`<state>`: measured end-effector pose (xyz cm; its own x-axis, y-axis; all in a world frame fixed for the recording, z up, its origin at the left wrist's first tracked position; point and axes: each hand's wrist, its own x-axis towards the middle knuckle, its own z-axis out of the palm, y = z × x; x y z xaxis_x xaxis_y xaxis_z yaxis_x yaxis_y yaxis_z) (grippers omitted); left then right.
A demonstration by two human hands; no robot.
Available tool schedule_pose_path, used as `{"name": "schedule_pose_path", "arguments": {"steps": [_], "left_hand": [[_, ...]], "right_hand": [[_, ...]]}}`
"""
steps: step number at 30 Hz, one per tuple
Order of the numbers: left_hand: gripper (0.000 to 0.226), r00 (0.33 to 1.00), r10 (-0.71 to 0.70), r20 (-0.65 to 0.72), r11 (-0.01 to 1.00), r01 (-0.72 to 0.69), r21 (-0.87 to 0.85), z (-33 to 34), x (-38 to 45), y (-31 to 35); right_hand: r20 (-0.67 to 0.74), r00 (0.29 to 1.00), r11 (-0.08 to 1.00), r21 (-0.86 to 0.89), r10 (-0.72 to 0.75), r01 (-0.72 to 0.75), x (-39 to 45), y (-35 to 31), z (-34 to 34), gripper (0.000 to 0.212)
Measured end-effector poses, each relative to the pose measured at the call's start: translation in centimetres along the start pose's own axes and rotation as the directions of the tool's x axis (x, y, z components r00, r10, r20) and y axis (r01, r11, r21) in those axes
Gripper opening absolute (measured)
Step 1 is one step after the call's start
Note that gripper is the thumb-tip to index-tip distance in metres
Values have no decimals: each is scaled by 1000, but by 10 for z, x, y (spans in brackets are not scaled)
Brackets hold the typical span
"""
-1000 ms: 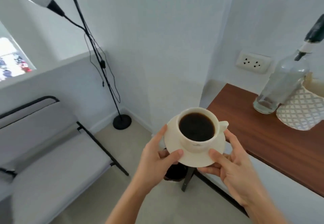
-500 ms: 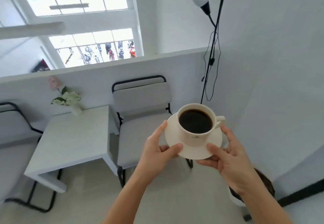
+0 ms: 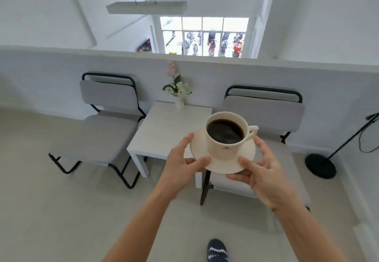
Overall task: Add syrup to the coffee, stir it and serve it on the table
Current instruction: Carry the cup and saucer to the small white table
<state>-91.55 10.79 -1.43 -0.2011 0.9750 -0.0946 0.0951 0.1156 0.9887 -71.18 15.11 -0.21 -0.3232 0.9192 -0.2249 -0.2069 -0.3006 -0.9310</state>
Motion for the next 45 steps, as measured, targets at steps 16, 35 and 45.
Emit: {"name": "schedule_pose_path", "arguments": {"steps": [16, 35, 45], "left_hand": [[88, 958, -79, -275, 997, 73, -32, -167, 200, -47], [79, 994, -105, -10, 994, 105, 36, -330, 462, -155], [78, 973, -222, 66, 975, 222, 14, -316, 525, -265]], "right_hand": [[238, 957, 981, -134, 169, -140, 276, 17, 143, 68], [-72, 981, 973, -136, 179, -187, 519, 125, 261, 63], [-164, 966, 951, -207, 198, -230, 586, 225, 228, 66]]}}
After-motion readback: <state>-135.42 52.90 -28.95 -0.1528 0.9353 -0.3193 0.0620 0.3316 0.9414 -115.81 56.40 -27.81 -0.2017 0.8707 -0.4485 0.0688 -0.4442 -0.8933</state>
